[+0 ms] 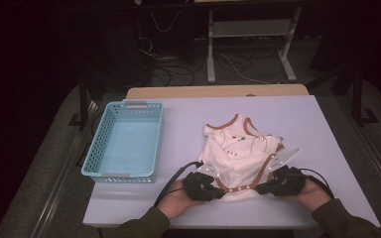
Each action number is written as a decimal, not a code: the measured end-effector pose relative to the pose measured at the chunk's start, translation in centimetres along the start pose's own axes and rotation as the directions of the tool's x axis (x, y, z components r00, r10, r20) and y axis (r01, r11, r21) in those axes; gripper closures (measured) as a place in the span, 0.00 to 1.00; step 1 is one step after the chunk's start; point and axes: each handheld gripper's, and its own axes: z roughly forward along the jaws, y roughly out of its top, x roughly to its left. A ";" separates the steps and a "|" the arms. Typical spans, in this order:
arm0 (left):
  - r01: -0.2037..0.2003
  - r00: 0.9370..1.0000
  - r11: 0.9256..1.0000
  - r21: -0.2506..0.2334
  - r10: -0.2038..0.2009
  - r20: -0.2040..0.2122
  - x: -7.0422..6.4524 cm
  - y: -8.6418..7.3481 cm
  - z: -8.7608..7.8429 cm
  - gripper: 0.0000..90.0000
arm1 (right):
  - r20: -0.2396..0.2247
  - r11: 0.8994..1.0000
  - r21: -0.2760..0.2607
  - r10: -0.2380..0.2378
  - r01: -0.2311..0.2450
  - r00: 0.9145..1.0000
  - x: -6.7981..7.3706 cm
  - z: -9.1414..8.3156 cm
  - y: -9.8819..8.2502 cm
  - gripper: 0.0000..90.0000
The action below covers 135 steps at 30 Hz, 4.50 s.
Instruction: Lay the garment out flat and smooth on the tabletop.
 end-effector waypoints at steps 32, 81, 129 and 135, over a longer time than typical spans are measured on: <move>-0.014 0.993 0.998 0.066 0.007 0.117 -4.1 -2.5 -1.1 0.98 | -0.082 0.998 0.035 -0.057 0.060 0.995 5.6 0.0 -3.1 0.98; 0.093 0.992 0.987 -0.131 -0.103 -0.067 0.8 -1.1 -2.6 0.25 | 0.094 0.992 -0.127 0.024 -0.012 0.995 0.7 0.3 -0.4 0.28; 0.080 0.962 0.975 -0.209 -0.131 -0.242 7.8 7.8 -2.0 0.00 | 0.186 0.986 -0.164 0.039 -0.009 0.982 -0.6 0.7 -0.3 0.04; 0.072 0.961 0.975 -0.210 -0.125 -0.248 9.2 8.7 -1.6 0.04 | 0.186 0.987 -0.163 0.043 -0.012 0.982 -0.6 0.7 -0.3 0.04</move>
